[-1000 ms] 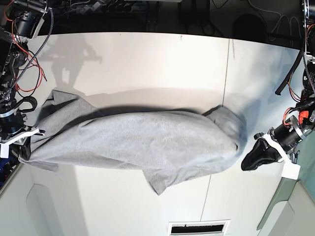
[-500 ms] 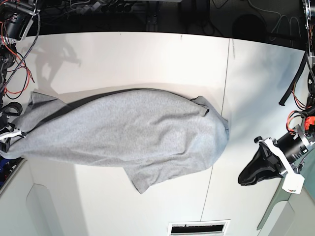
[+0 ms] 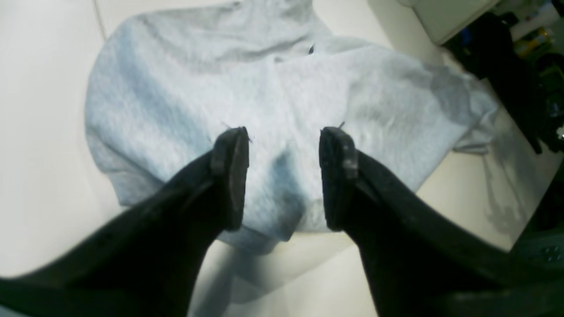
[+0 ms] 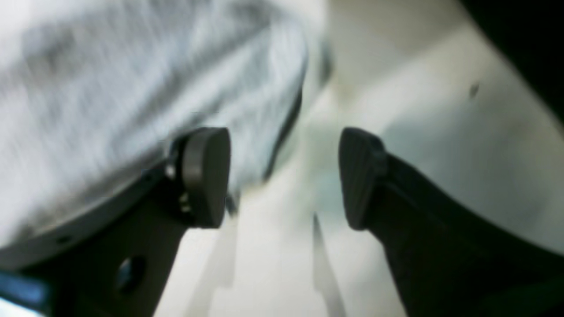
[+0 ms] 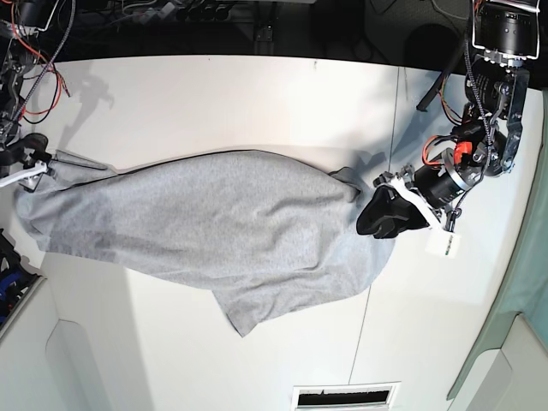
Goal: Layout the t-shirt on the table in an organized manner, then fold the t-shirt properly
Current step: 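Regrasp the shirt ends with both grippers and stretch it taut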
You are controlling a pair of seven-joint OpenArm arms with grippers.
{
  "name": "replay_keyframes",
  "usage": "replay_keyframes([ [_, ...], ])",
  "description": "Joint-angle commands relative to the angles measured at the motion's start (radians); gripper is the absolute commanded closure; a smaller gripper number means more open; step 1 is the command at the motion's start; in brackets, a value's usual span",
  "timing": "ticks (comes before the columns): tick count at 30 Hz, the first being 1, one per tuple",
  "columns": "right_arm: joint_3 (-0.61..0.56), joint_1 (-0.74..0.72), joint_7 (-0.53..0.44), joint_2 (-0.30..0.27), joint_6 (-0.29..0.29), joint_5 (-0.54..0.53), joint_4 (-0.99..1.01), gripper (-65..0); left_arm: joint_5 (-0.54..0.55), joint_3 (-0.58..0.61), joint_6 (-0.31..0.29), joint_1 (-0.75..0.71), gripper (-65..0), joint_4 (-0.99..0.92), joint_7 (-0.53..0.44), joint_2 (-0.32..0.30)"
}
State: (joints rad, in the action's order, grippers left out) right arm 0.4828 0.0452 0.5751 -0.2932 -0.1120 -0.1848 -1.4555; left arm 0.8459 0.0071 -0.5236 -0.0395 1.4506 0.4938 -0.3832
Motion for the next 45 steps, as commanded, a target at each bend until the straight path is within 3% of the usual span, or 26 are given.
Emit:
replay_keyframes([
  [1, 0.012, 0.017, -0.026, -0.017, -0.029, -0.020, -0.017, -38.6, 0.009, -0.006, -0.007, 0.003, -29.1, 0.016, -0.024, -0.013],
  [5, 0.014, 0.108, -0.071, -0.014, -0.082, -0.085, -0.016, -38.6, -0.013, -0.006, -0.007, -0.039, -29.1, 0.016, -0.026, -0.011],
  [9, 0.014, 0.132, -0.125, 0.004, -0.122, -0.086, -0.003, -38.6, -0.036, -0.006, -0.007, -0.059, -29.1, 0.013, -0.048, 0.006],
  [13, 0.013, 0.108, -0.167, 0.017, -0.140, -0.101, 0.067, -38.6, -0.061, -0.006, 0.041, -0.059, -29.1, -0.023, -0.076, 0.037],
  [23, 0.013, -0.033, -0.175, 0.037, -0.228, -0.115, 0.284, -37.4, -0.114, -0.006, 0.063, -0.031, -29.0, -0.133, -0.131, 0.098],
  [25, 0.013, -0.037, -0.175, 0.053, -0.262, -0.114, 0.283, -28.5, -0.113, -0.006, 0.068, -0.014, -26.0, -0.164, -0.132, 0.107],
  [26, 0.013, -0.039, -0.176, 0.061, -0.285, -0.115, 0.283, -22.1, -0.112, -0.006, 0.068, -0.006, -19.9, -0.177, -0.133, 0.110],
  [28, 0.013, -0.042, -0.181, 0.071, -0.328, -0.117, 0.283, -7.6, -0.111, -0.006, 0.067, 0.008, -1.6, -0.190, -0.144, 0.114],
  [29, 0.013, -0.043, -0.188, 0.076, -0.339, -0.122, 0.282, 0.0, -0.111, -0.006, 0.066, 0.016, 0.0, -0.189, -0.156, 0.113],
  [30, 0.013, -0.043, -0.197, 0.079, -0.345, -0.132, 0.275, 0.0, -0.109, -0.006, 0.055, 0.025, 0.0, -0.185, -0.166, 0.109],
  [34, 0.016, -0.015, -0.187, 0.079, -0.410, -0.164, 0.168, 0.0, -0.079, -0.008, -0.047, 0.041, 0.0, -0.085, -0.174, 0.037],
  [36, 0.017, 0.015, -0.146, 0.077, -0.419, -0.209, 0.073, 0.0, -0.079, -0.007, -0.056, 0.036, 0.0, 0.005, -0.143, -0.018],
  [40, 0.032, 0.061, -0.053, 0.077, -0.420, -0.296, -0.143, 0.0, -0.014, -0.007, -0.053, 0.034, 0.0, 0.165, -0.078, -0.137],
  [45, 0.109, 0.080, 0.027, 0.068, -0.420, -0.397, -0.374, 0.0, 0.003, -0.026, 0.026, 0.034, 0.0, 0.367, -0.048, -0.264],
])
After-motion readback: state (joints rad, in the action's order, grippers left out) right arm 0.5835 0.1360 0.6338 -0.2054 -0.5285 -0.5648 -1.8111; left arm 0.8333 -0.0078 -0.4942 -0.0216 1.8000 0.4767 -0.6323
